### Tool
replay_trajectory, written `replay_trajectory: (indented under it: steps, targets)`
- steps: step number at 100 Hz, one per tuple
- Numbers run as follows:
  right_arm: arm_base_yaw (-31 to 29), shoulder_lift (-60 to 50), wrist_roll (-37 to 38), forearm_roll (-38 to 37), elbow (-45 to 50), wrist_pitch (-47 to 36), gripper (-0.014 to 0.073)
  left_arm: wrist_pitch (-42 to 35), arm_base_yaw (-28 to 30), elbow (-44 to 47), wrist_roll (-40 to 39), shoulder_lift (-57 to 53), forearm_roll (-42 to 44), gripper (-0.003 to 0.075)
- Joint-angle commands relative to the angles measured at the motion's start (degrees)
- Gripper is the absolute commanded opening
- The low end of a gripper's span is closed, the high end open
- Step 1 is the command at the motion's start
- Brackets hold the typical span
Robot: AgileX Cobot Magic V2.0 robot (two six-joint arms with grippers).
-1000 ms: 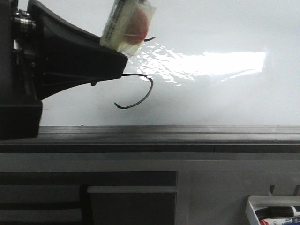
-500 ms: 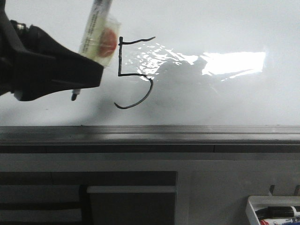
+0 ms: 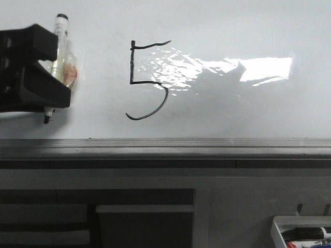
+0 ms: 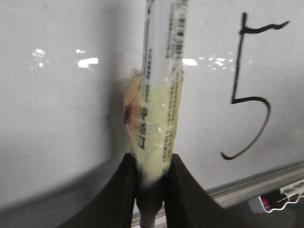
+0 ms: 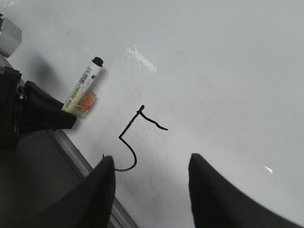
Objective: Write number 5 on whiteboard
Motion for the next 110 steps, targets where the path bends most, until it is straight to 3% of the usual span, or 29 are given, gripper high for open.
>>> replay_trajectory:
  steps: [1,33,40,57,69,110]
  targets:
    - [-0.4,-1.0,0.2,-0.4,-1.8,-3.4,0.0302,-4.5,0.4,-2.1,-0.5,1.1,-0.7,-0.0020]
    - [-0.4,-1.0,0.2,-0.2,-1.8,-3.0,0.0302,-8.0,0.4,-2.2,-0.5,2.1,-0.1,-0.0003]
    - [-0.4,-1.0,0.2,-0.2,-1.8,-3.0,0.0302,-8.8,0.4,-2.2,-0.5,2.1,-0.1,0.0074]
    - [-0.4,-1.0,0.2,-0.2,-1.8,-3.0,0.0302,-9.0,0.4,-2.2,-0.5,2.1,-0.1,0.0346]
    - [-0.4,-1.0,0.2,-0.2,-1.7,-3.0,0.0302,-8.9,0.4,-2.2,-0.5,2.1,-0.1,0.0449]
    - [-0.4,-1.0,0.3,-0.2,2.6,-3.2,0.0302,-2.9,0.4,-2.2,-0.5,-5.5,-0.1,0.0462]
